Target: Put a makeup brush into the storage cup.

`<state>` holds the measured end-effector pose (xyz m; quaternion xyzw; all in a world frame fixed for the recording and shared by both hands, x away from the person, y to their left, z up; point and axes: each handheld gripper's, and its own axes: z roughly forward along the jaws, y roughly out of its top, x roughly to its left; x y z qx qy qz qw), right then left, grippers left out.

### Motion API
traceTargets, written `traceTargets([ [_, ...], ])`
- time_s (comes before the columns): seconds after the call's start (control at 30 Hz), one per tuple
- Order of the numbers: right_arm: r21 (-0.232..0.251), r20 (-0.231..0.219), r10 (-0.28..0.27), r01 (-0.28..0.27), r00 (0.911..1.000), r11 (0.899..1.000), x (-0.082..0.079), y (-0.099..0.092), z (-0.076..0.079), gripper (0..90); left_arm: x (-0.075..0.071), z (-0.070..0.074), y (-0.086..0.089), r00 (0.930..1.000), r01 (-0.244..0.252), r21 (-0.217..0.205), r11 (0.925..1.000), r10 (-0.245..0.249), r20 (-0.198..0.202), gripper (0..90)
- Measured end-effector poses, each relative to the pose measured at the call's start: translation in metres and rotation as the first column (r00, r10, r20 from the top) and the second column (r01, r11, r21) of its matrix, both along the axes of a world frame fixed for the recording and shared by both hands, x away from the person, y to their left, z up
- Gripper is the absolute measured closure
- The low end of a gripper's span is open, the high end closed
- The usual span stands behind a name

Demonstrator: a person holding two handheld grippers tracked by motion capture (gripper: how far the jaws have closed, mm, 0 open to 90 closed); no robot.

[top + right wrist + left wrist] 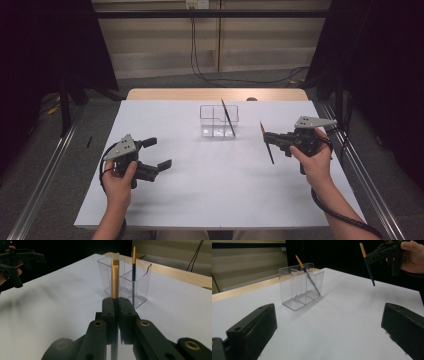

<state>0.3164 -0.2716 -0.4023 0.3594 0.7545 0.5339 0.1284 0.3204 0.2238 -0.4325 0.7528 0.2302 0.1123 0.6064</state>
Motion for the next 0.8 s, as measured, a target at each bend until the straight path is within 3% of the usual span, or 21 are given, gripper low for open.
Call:
traceTargets([
  [0.37, 0.097, 0.054, -0.032, 0.027, 0.9980, 0.995, 0.0003, 0.0005, 0.0006, 84.3, -0.0005, 0.0007, 0.0007, 1.0000, -0.004, 0.004, 1.0000, 0.004, 0.003, 0.2],
  [0.8, 0.145, 0.088, -0.045, 0.032, 0.9951, 0.989, 0.0033, 0.0061, 0.0020, 84.3, -0.0006, 0.0014, 0.0022, 1.0000, -0.005, -0.001, 1.0000, 0.005, 0.007, 0.1],
])
